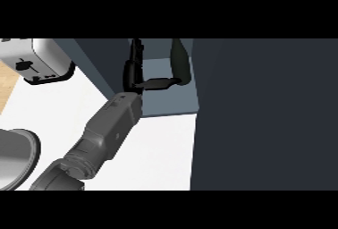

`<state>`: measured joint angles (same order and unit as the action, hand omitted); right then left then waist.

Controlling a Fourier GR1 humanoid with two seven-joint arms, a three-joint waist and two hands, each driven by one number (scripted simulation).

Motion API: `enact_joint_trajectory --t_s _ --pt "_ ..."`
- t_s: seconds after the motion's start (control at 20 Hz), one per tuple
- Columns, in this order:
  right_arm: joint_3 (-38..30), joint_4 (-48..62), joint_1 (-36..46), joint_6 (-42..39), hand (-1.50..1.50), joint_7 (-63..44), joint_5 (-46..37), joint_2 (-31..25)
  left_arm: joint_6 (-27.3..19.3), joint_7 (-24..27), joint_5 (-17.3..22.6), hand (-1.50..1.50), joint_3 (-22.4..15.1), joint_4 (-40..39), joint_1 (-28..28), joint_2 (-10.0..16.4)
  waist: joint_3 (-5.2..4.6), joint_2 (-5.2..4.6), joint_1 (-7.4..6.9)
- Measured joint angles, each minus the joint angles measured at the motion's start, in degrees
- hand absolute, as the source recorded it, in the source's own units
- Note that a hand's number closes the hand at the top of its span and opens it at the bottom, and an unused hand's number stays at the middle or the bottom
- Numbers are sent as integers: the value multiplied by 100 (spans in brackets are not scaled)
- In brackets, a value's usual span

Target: Pick up the wine, place it into the cabinet and close the cabinet

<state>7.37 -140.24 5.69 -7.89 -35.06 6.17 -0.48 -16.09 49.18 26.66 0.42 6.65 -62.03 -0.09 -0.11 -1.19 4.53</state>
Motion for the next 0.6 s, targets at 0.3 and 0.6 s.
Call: enact_joint_trajectory --t_s 0.3,0.6 --pt "72 3 -59 32 -150 28 -12 16 184 3 326 -150 -170 162 108 0 2 38 8" --pt "94 -14 -143 42 -150 31 -15 0 147 -73 785 -150 -746 624 470 4 9 86 -22"
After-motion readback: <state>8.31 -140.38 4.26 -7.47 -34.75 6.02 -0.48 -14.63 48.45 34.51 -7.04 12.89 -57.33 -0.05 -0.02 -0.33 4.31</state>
